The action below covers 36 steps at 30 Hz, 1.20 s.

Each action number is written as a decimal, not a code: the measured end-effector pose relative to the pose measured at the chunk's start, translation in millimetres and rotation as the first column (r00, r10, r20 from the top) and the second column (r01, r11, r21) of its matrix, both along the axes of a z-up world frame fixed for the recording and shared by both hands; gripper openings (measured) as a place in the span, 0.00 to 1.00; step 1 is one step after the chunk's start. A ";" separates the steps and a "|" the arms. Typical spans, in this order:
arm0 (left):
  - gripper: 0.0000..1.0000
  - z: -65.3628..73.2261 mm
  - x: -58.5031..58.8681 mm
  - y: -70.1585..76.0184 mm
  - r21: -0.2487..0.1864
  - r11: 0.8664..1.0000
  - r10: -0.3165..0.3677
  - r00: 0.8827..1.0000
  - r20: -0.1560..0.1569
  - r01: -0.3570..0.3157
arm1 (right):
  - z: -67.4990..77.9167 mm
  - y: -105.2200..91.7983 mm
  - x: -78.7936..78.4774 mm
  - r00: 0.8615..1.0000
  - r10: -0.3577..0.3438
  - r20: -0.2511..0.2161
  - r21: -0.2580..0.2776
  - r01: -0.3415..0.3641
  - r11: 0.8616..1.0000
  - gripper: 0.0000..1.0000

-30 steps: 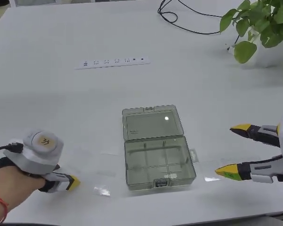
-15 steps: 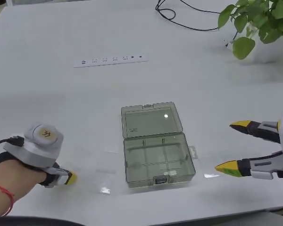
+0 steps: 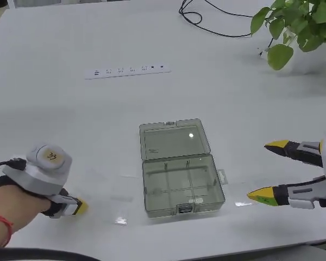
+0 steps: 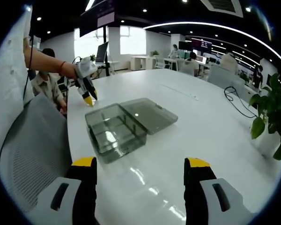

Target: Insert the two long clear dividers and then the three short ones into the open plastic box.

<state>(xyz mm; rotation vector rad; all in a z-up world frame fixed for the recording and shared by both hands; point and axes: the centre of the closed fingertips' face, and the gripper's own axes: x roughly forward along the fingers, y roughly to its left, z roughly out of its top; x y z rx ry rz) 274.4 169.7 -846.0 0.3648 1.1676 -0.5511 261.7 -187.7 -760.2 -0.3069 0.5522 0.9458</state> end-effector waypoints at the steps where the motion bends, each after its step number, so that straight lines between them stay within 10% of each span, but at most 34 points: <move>1: 0.31 -0.1 0.1 -0.2 -0.005 1.000 0.003 1.000 -0.001 -0.003 | 0.0 -0.1 -0.3 1.000 0.000 0.000 0.000 0.000 1.000 0.77; 36: 0.30 17.4 -3.5 -4.9 -0.139 0.989 0.066 0.997 0.038 -0.060 | 17.3 4.9 1.2 1.000 -0.027 0.006 0.032 0.027 0.999 0.73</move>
